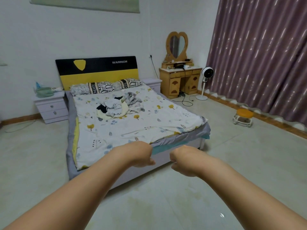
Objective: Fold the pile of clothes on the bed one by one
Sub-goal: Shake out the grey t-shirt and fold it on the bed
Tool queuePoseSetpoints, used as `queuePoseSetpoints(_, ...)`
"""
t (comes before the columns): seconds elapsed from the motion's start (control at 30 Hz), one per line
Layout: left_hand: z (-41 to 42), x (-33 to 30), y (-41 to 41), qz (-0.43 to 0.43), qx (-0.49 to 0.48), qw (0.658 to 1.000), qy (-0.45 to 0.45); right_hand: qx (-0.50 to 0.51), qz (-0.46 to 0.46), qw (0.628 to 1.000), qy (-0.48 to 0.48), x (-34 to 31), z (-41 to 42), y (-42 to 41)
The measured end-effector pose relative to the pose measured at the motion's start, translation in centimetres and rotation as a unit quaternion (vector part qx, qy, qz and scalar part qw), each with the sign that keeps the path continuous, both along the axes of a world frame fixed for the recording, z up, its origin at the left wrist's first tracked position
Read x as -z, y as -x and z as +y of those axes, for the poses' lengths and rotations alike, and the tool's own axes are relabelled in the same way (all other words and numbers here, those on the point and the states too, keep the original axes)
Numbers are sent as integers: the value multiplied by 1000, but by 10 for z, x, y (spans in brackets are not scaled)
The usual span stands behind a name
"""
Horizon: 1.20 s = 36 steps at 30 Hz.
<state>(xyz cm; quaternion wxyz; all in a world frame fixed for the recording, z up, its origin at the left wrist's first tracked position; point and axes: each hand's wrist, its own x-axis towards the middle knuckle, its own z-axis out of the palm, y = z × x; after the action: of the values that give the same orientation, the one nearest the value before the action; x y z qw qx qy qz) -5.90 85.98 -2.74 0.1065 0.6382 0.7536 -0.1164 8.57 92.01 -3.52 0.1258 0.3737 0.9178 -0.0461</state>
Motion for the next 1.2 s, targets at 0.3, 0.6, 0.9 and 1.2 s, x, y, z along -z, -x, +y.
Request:
queuePoseSetpoints(0.3, 106, 12, -7, -24, -67, 997, -36, -53, 14, 998, -19, -2, 133, 1)
queuePoseSetpoints(0.6, 176, 24, 22, -43, -115, 991, -50, -109, 31, 994, -4, 11, 212, 34)
queuePoseSetpoints(0.9, 253, 31, 103, -61, -155, 985, -34, -122, 4, 992, 5, 16, 291, 112)
queuePoseSetpoints(1.2, 319, 49, 166, -72, -177, 981, 7, -129, -6, 991, 32, 33, 366, 163)
